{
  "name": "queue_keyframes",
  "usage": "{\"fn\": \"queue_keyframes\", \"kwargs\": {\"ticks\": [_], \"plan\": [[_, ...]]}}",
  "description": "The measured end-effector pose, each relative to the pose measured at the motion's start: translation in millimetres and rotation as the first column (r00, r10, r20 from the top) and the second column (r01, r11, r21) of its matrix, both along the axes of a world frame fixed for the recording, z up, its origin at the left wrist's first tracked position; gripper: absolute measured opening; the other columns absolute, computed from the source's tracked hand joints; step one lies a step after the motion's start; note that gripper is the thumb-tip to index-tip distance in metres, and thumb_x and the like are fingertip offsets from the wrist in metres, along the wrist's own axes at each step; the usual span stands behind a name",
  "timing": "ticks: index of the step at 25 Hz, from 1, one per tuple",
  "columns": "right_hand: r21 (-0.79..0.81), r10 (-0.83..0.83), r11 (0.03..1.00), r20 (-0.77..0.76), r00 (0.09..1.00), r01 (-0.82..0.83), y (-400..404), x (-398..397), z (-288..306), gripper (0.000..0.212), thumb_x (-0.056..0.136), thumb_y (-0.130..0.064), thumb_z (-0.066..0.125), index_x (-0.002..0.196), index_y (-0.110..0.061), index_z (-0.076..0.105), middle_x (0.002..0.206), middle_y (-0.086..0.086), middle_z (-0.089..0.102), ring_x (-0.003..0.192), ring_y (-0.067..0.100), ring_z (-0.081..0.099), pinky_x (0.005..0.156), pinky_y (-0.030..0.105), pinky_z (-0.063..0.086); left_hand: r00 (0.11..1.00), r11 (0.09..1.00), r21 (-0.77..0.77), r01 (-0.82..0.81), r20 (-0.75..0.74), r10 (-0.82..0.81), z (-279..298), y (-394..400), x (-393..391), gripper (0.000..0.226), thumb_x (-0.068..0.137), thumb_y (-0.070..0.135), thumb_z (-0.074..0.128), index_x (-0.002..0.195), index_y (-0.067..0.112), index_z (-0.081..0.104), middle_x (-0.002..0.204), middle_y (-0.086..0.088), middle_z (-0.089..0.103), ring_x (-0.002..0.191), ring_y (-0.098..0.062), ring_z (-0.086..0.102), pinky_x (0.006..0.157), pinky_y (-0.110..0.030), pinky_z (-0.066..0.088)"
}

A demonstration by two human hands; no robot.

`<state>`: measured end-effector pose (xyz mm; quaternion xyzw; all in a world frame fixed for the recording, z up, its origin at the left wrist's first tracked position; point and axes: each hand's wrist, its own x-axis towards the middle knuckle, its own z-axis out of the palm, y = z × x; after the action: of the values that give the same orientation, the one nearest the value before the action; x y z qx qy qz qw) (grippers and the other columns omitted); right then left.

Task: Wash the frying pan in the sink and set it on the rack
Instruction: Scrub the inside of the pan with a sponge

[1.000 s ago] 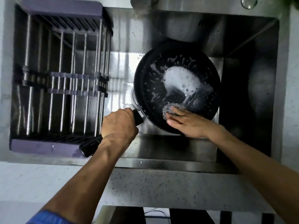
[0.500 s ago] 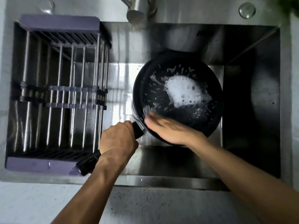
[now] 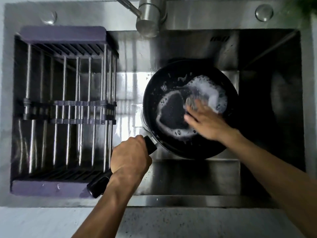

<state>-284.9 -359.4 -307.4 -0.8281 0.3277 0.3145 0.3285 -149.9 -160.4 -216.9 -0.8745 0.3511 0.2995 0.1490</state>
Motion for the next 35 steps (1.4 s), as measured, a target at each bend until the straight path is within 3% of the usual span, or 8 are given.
{"fn": "queue_keyframes", "kwargs": {"ticks": [4, 8, 17, 20, 24, 28, 32, 35], "plan": [[0.217, 0.027, 0.974, 0.167, 0.986, -0.063, 38.5, 21.0, -1.0, 0.072, 0.088, -0.081, 0.009, 0.154, -0.050, 0.009, 0.160, -0.018, -0.025, 0.145, 0.011, -0.025, 0.116, 0.044, -0.014, 1.000, 1.000, 0.005, -0.002, 0.009, 0.002, 0.5, -0.3, -2.4, 0.028, 0.076, 0.023, 0.060, 0.103, 0.018, 0.055, 0.086, -0.002, 0.063, 0.064, -0.020, 0.045, 0.057, -0.030, 0.036], [0.023, -0.042, 0.999, -0.001, 0.999, 0.042, -5.7, -2.8, 5.2, 0.074, 0.089, -0.077, 0.011, 0.156, -0.045, 0.010, 0.164, -0.005, -0.020, 0.148, 0.016, -0.024, 0.115, 0.038, -0.014, 1.000, 1.000, 0.015, -0.002, 0.004, 0.002, 1.7, -1.2, -0.5, 0.028, 0.077, 0.024, 0.060, 0.104, 0.019, 0.055, 0.084, -0.001, 0.061, 0.063, -0.020, 0.045, 0.057, -0.030, 0.037], [0.072, -0.026, 0.997, -0.004, 1.000, 0.026, 17.3, -15.7, 3.2, 0.075, 0.086, -0.083, 0.008, 0.153, -0.050, 0.009, 0.163, -0.008, -0.019, 0.145, 0.013, -0.027, 0.116, 0.039, -0.016, 1.000, 1.000, -0.004, 0.009, 0.009, -0.009, 1.0, -0.7, -0.6, 0.027, 0.076, 0.022, 0.059, 0.102, 0.019, 0.055, 0.076, 0.000, 0.056, 0.065, -0.021, 0.050, 0.056, -0.029, 0.035], [0.241, 0.002, 0.969, 0.212, 0.977, -0.054, 50.2, 19.9, 0.3, 0.064, 0.095, -0.072, 0.010, 0.154, -0.048, 0.011, 0.164, -0.011, -0.013, 0.144, 0.011, -0.026, 0.111, 0.029, -0.026, 1.000, 1.000, -0.009, 0.008, 0.017, -0.008, 0.2, 0.5, -1.5, 0.027, 0.076, 0.023, 0.058, 0.102, 0.019, 0.055, 0.077, 0.000, 0.057, 0.063, -0.020, 0.043, 0.056, -0.029, 0.034], [0.004, -0.068, 0.998, 0.037, 0.997, 0.068, 5.9, 0.7, 3.6, 0.057, 0.100, -0.064, 0.015, 0.154, -0.048, 0.007, 0.162, -0.009, -0.021, 0.148, 0.015, -0.024, 0.109, 0.035, -0.017, 1.000, 1.000, -0.009, 0.005, 0.014, -0.004, -2.7, 0.0, -0.6, 0.027, 0.075, 0.024, 0.059, 0.102, 0.019, 0.056, 0.081, -0.001, 0.060, 0.063, -0.020, 0.045, 0.057, -0.029, 0.035], [0.451, -0.183, 0.892, 0.326, 0.928, 0.017, 60.1, 39.3, 8.7, 0.052, 0.106, -0.048, 0.025, 0.156, -0.040, 0.013, 0.160, -0.020, -0.014, 0.146, -0.001, -0.016, 0.112, 0.019, -0.014, 1.000, 1.000, 0.001, 0.007, 0.015, -0.007, -2.5, -0.2, -2.1, 0.028, 0.074, 0.021, 0.059, 0.102, 0.019, 0.057, 0.082, -0.002, 0.062, 0.068, -0.024, 0.055, 0.055, -0.029, 0.034], [0.047, -0.195, 0.981, 0.129, 0.972, 0.191, 16.8, 27.1, -1.0, 0.055, 0.105, -0.053, 0.017, 0.157, -0.039, 0.009, 0.164, -0.011, -0.018, 0.147, 0.008, -0.024, 0.117, 0.034, -0.015, 1.000, 1.000, -0.004, 0.007, 0.017, -0.007, -2.6, 0.1, -0.7, 0.027, 0.073, 0.022, 0.059, 0.100, 0.019, 0.057, 0.083, -0.002, 0.063, 0.063, -0.022, 0.049, 0.055, -0.029, 0.035], [0.481, -0.342, 0.866, 0.372, 0.863, 0.136, 67.3, 48.1, 2.9, 0.055, 0.106, -0.050, 0.019, 0.158, -0.034, 0.011, 0.161, -0.019, -0.015, 0.141, -0.012, -0.019, 0.121, 0.035, -0.009, 1.000, 1.000, 0.014, 0.024, 0.014, -0.024, -2.0, 0.8, -0.8, 0.028, 0.074, 0.023, 0.059, 0.101, 0.019, 0.056, 0.086, -0.003, 0.064, 0.073, -0.024, 0.060, 0.057, -0.029, 0.035]]}}
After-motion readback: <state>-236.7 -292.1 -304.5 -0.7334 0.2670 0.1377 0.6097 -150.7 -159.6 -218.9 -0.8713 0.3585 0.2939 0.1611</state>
